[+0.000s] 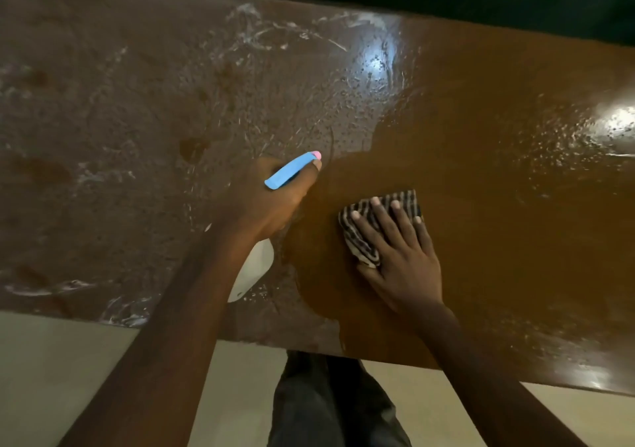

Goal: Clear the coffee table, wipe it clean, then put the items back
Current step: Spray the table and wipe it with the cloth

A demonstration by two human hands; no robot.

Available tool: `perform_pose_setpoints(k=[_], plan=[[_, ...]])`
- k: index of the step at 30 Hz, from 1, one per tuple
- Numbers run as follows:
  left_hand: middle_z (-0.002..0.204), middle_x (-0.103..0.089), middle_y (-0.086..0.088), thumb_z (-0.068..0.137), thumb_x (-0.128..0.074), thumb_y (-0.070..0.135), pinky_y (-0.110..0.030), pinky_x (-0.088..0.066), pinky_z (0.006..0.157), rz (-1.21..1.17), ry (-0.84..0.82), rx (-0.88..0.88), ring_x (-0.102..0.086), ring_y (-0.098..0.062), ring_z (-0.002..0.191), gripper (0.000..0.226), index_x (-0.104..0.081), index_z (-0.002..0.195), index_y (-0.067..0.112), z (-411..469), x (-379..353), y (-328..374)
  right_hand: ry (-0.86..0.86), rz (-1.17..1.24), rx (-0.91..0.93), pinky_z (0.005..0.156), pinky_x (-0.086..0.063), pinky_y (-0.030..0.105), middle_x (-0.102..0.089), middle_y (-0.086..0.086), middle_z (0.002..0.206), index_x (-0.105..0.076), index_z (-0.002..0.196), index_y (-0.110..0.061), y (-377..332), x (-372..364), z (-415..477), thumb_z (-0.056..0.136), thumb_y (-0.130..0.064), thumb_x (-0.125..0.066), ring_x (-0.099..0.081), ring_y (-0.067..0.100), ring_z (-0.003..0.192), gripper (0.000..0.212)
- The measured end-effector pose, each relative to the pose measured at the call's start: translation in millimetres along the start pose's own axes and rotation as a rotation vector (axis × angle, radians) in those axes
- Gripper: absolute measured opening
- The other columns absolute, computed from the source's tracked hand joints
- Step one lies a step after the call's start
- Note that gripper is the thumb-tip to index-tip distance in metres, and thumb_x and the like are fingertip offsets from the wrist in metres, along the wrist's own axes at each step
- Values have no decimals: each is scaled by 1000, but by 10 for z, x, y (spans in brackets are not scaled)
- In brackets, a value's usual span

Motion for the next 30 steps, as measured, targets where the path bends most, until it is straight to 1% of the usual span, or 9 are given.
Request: perform_pose_setpoints(k=[5,8,12,15,18,22,24,27,30], plan=[[77,-69,-5,78,-52,74,-42,-60,71,62,-5,44,-67,-22,71,58,-66,83,18,249,-38,49,35,80,-238,123,-7,45,-2,-9,167,-7,157,-43,308,99,58,95,-65,-25,1,19,154,69],[73,-65,-4,81,-54,70,-35,-56,66,56,-33,56,-64,-21,68,51,-63,80,20,402,-10,74,59,115,-314,123,-8,47,-1,-9,167,-7,157,-43,379,170,232,96,-65,-22,2,19,154,67],[75,-66,-13,85,-53,67,-37,-56,61,31,-40,3,-63,-29,66,54,-64,76,14,536,115,148,87,171,-427,123,-4,47,0,-8,168,-7,157,-43,489,359,732,93,-62,-20,5,19,154,68],[69,-63,-12,87,-53,64,-29,-51,51,-17,-45,-24,-59,-29,59,53,-62,68,15,636,236,176,114,195,-522,123,2,47,6,-5,168,-3,158,-41,458,497,1307,95,-62,-21,11,20,153,68],[74,-62,-21,90,-55,57,-40,-52,53,-48,13,-94,-60,-35,65,56,-64,74,5,700,355,235,96,195,-452,122,5,48,8,-2,168,-2,158,-40,143,576,1855,97,-62,-24,11,23,153,68],[71,-56,-29,90,-56,56,-51,-49,53,-74,37,-162,-55,-45,65,60,-61,75,-2,775,441,263,80,120,-58,123,-5,49,-4,-2,168,-12,158,-38,-525,498,1871,97,-61,-25,-1,24,154,66],[70,-55,-29,89,-57,56,-48,-50,53,-100,22,-142,-55,-44,61,58,-61,74,0,829,446,247,37,84,73,123,-5,47,-4,-4,168,-11,158,-39,-600,385,1595,98,-62,-28,0,22,154,66],[69,-59,-24,89,-56,56,-35,-48,50,-80,-6,-96,-55,-32,54,57,-63,75,1,870,434,251,14,31,85,124,-4,44,-1,-8,167,-6,157,-42,-335,296,1157,96,-65,-32,3,19,154,70],[68,-61,-19,81,-51,70,-37,-55,55,-10,-71,-74,-60,-29,56,64,-65,73,8,926,379,286,27,-7,-38,123,-7,43,-6,-6,167,-8,158,-42,83,308,924,95,-65,-28,-4,20,154,69]])
Point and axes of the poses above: each hand's wrist, its own z-axis towards the middle knuckle, its own x-axis out of the back of the hand, y = z × x, the point moved 5 cm from there along z, towards the middle knuckle
